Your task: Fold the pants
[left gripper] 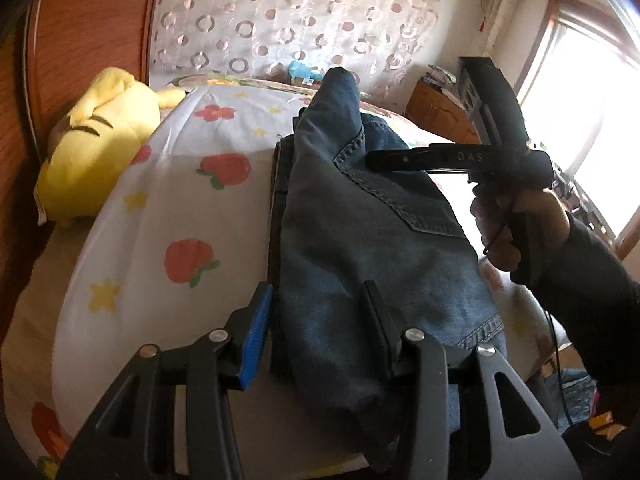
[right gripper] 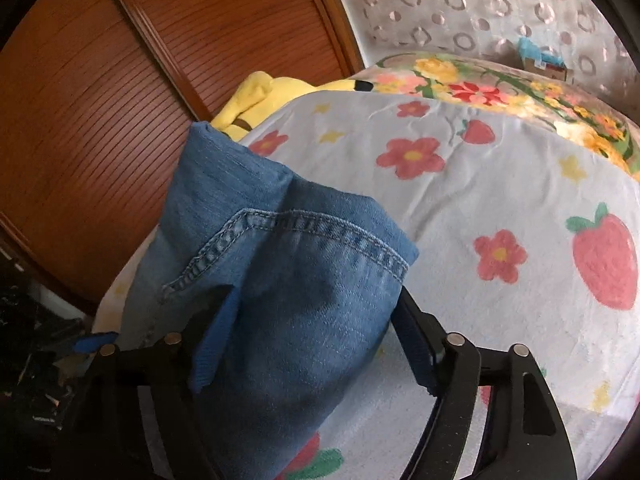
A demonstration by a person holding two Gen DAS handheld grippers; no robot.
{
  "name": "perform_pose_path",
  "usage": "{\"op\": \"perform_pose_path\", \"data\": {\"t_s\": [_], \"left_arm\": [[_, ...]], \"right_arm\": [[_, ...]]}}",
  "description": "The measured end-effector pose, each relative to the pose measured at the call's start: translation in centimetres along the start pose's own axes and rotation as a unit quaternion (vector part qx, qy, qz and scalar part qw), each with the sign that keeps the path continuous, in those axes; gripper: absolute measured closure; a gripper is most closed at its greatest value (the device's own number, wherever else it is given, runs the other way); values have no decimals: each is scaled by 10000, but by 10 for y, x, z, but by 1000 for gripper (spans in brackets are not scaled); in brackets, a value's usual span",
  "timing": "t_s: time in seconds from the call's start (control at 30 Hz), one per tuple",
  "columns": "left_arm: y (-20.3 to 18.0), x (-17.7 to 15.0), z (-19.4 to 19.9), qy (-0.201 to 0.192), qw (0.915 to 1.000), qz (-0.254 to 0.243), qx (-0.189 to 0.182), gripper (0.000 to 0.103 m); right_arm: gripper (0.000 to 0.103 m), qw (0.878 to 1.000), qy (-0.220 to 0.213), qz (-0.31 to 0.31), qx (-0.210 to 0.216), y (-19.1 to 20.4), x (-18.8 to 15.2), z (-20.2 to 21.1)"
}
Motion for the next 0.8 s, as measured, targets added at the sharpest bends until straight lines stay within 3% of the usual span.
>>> {"op": "perform_pose_path", "data": {"t_s": [0.07, 0.17, 0.27, 0.33, 0.4, 0.6, 0.8], "left_arm": [[-1, -2, 1, -8, 10000, 25, 26, 60], [-3, -5, 4, -20, 10000, 86, 30, 61], [-4, -5, 5, -84, 9995, 122, -297, 84], [-8, -2, 5, -94, 9997, -30, -235, 91], [-12, 1, 9, -134, 9996, -82, -245, 97], [-5, 17, 39, -588, 9979, -72, -279, 99], [22, 50, 70, -1122, 9936, -67, -118, 99]], "right_arm": [[36, 10000, 19, -32, 50, 0, -1, 1], [50, 9998, 5, -79, 191, -2, -2, 4], [67, 9992, -99, -105, 372, -1, -3, 13], [73, 9991, -230, -38, 359, 6, -3, 21], [76, 9987, -384, 35, 323, 16, -2, 30], [81, 9954, -787, 338, 430, 57, 15, 68], [82, 9917, -1004, 643, 472, 99, 59, 84]]}}
Point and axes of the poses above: each gripper's, at about its wrist camera, not at the fingertips, and z roughly against the way its jaws point, y to its left, x to its top, the point moved 1 cm from there along -z, roughly the way its jaws point, and after that the axes turned 12 degrees about -z, right-handed, at the moved point
